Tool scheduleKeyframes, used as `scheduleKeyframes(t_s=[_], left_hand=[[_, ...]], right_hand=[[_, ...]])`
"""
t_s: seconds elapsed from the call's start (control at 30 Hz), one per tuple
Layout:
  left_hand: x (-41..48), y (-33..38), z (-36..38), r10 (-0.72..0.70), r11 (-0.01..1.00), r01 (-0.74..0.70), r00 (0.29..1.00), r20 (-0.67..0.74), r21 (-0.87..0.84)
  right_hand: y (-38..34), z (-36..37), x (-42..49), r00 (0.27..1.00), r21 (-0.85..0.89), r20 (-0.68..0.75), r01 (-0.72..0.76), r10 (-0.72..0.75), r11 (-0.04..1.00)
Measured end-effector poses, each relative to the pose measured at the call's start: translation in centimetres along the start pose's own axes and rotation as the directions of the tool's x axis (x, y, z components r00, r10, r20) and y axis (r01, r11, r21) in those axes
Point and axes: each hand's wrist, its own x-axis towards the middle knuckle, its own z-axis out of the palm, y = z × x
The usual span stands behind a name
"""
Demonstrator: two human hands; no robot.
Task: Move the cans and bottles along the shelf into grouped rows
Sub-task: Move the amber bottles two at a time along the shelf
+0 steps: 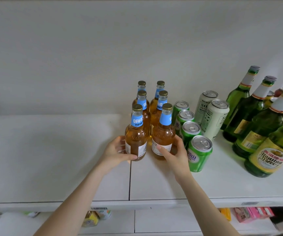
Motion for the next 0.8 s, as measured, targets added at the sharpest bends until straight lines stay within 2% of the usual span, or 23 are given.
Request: scheduleKeyframes(t_s=[0.8], left_hand=[[1.3,-0.2,1.6,0.026,1.0,-0.026,0.999,-0.029,0.004]], right_hand=[[0.8,0.0,0.8,0.999,0.027,0.008,0.039,-0.039,0.999]])
